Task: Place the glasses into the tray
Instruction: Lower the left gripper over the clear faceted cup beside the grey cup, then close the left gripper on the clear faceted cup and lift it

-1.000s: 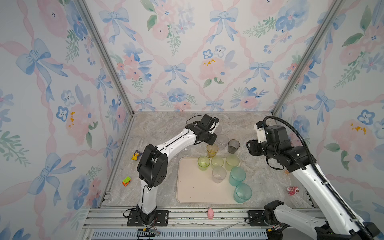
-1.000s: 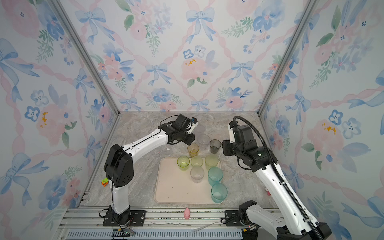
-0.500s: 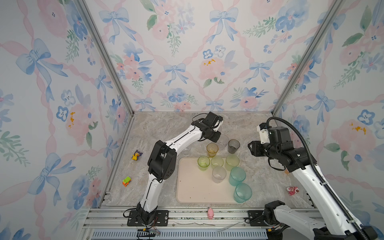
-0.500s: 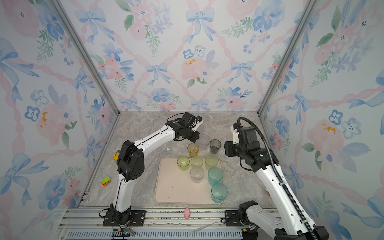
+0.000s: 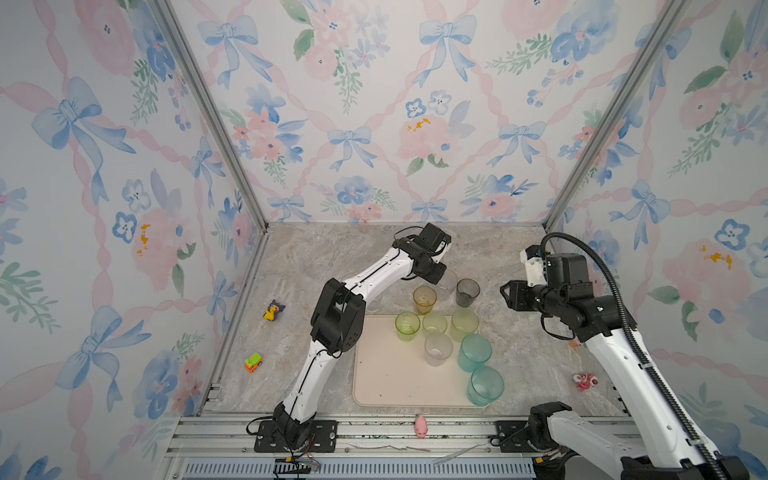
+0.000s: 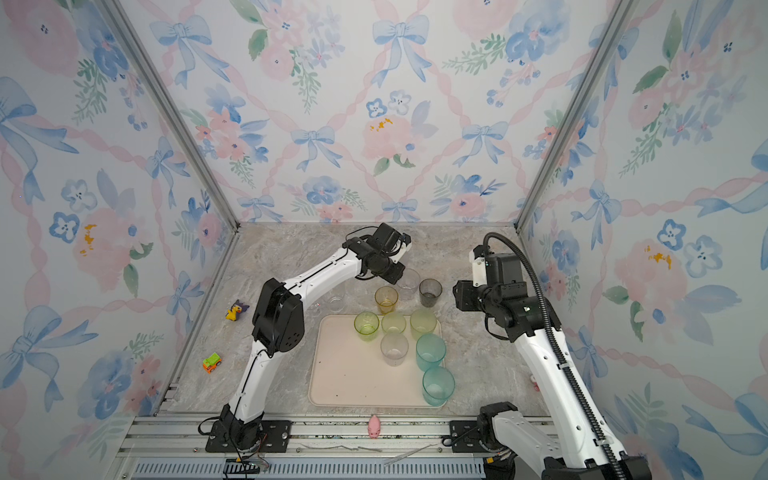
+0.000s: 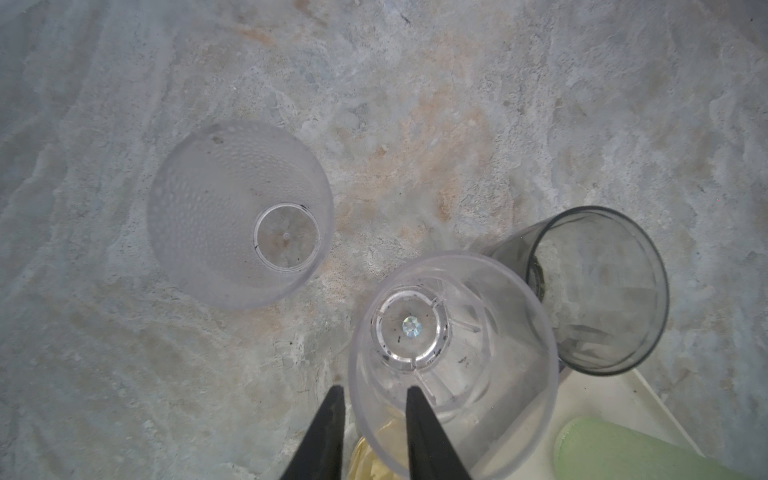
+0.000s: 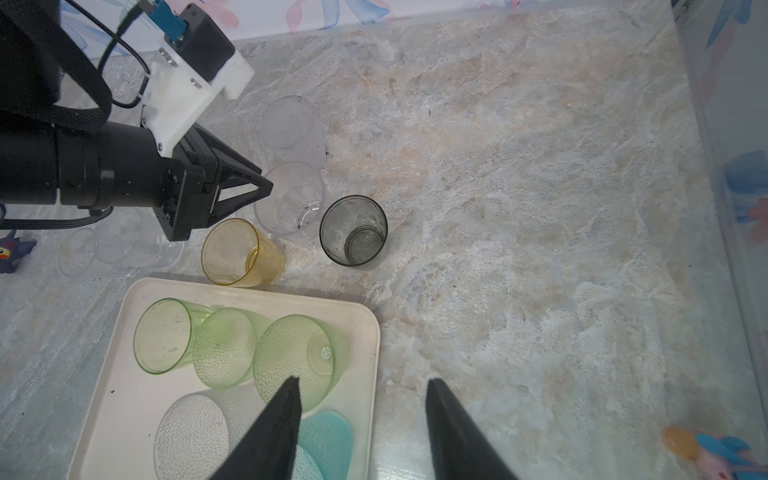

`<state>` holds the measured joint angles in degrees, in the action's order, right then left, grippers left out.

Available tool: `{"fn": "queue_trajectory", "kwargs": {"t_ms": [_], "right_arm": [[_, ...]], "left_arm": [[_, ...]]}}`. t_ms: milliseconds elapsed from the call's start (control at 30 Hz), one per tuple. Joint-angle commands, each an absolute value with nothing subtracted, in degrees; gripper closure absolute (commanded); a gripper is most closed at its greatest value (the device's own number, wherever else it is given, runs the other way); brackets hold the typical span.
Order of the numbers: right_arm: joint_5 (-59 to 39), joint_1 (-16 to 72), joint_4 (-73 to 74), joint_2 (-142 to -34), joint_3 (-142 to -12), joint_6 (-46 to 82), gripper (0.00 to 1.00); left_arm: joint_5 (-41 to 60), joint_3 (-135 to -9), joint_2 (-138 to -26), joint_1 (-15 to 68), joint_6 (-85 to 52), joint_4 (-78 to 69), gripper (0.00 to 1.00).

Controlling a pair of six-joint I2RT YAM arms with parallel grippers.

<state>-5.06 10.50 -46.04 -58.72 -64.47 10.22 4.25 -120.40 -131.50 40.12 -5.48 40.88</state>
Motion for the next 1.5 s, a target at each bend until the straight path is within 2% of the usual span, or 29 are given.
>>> {"fn": "queue_trajectory", "kwargs": {"t_ms": [0, 300, 533, 867, 1300, 1467], "right_arm": [[-7.3, 9.5, -44.7, -58.0, -63.4, 9.5, 0.48], [-8.8, 8.9, -43.1, -58.2, -62.2, 9.9, 0.48], [-9.4, 8.5, -42.2, -58.4, -61.3, 9.9, 0.48], [-10.3, 8.1, -41.7, -58.4, -60.9, 9.9, 0.48], [-10.9, 7.9, -41.4, -58.4, -60.6, 9.9, 0.48], [-11.0, 7.9, -41.4, -58.4, -60.6, 10.0, 0.48]], "left_arm": [[2.7, -123.0, -133.8, 40.5, -3.9, 44.1, 0.71], [2.4, -127.1, -136.9, 40.5, -3.8, 46.0, 0.73], [2.3, -129.4, -138.9, 40.5, -3.8, 46.5, 0.81], [2.0, -131.3, -140.4, 40.5, -3.2, 47.8, 0.85], [0.1, -132.2, -140.0, 40.9, -2.8, 48.0, 1.00], [1.2, -133.1, -139.6, 41.1, -2.7, 48.0, 1.00]]}}
